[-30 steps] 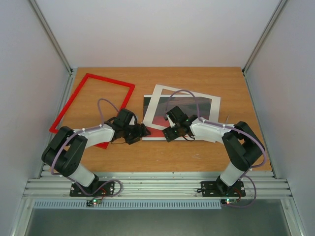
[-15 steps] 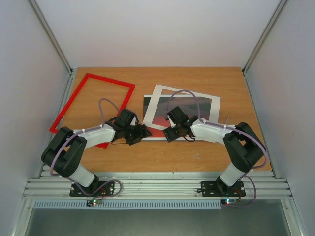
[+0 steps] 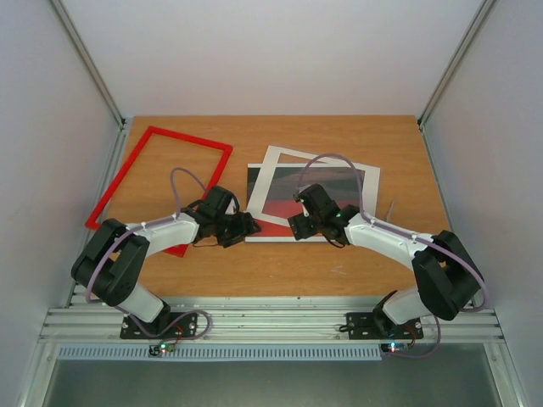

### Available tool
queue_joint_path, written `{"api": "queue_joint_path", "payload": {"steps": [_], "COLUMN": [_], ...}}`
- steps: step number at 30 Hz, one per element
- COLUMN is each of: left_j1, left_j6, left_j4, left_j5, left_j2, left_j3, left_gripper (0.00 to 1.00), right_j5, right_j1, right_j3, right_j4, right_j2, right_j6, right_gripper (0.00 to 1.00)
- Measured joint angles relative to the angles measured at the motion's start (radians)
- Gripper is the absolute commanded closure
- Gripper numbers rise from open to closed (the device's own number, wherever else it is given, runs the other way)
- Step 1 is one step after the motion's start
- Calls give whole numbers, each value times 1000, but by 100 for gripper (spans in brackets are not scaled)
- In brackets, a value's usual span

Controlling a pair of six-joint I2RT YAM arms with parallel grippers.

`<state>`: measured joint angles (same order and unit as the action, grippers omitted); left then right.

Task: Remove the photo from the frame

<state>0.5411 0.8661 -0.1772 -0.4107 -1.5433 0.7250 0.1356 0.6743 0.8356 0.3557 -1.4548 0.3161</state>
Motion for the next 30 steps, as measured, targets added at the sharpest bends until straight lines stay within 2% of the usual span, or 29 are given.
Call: {"api": "queue_joint_path", "payload": {"steps": [30], "left_j1": [7], "left_j6": [9], "left_j4": [1], "left_j5": [0], "left_j2": [-34], "left_j3": [25], "left_gripper": [33], "right_j5": [34], "right_j1": [0], "right_j3": [-20], "right_j4": [-13], "right_j2": [5], "right_j6": [-4], "right_gripper": [11]}}
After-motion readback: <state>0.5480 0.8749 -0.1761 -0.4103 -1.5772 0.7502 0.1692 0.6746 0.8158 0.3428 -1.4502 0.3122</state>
